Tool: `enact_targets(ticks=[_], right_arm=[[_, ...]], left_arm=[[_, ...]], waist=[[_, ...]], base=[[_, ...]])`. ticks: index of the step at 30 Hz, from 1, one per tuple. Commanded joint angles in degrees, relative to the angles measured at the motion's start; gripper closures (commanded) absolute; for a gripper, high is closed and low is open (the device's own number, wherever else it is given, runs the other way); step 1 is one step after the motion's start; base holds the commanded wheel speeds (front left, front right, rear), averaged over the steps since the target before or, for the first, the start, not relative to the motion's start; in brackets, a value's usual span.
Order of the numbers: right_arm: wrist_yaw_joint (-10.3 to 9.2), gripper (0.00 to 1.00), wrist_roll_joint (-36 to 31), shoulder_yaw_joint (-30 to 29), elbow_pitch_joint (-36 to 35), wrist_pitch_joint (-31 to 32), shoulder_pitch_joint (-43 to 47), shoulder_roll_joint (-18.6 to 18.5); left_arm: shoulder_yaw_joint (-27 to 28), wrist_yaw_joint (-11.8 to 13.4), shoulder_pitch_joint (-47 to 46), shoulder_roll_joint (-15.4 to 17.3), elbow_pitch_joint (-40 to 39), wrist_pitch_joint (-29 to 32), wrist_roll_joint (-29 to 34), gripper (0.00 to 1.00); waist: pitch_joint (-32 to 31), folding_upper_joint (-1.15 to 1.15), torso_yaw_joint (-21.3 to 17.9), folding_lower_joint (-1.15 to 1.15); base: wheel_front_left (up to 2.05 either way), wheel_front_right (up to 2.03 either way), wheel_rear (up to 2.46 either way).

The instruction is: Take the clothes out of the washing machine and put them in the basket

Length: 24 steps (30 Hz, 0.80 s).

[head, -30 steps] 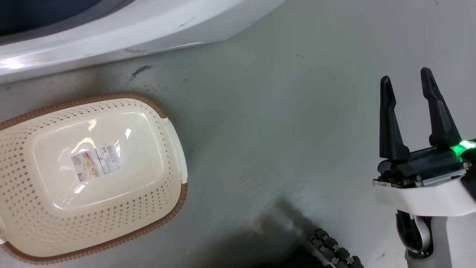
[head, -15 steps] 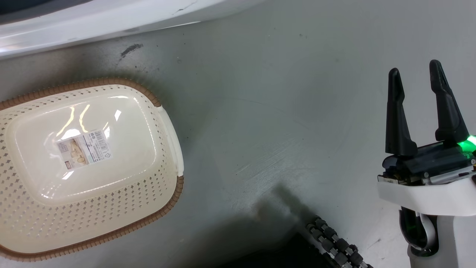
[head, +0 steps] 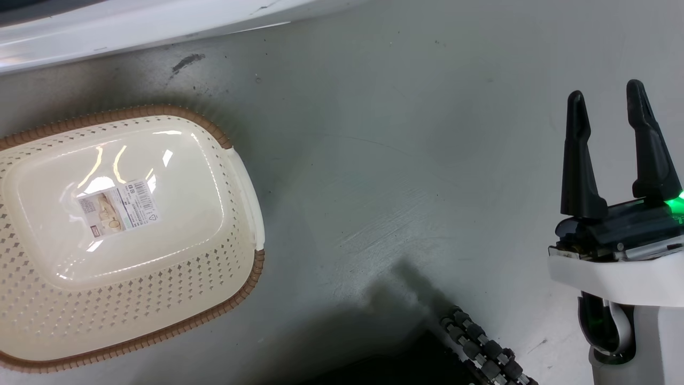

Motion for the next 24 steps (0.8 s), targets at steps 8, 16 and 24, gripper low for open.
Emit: enact_targets(ticks=[8, 16, 24], right_arm=[[-0.04, 0.00, 0.09, -0.35, 0.04, -0.14, -1.11, 0.09], [-0.04, 0.00, -0.96, -0.62, 0.79, -0.14, -0.64, 0.08], [-0.04, 0.00, -3.52, -0.67, 2.24, -0.15, 0.96, 0.07]], left_arm=[[-3.54, -0.03, 2.84, 1.47, -2.22, -3.41, -3.55, 1.00], [-5.95, -0.03, 8.05, 1.42, -3.73, -11.46, -7.15, 1.00], [-8.68, -0.03, 17.24, -0.52, -5.20, -21.14, -12.49, 1.00]], waist=[[-1.14, 0.00, 0.30, 0.01], [-6.22, 0.00, 1.87, 0.01], [-13.67, 0.00, 5.24, 0.01]], base=[[0.00, 0.00, 0.00], [0.00, 0.00, 0.00], [0.00, 0.00, 0.00]])
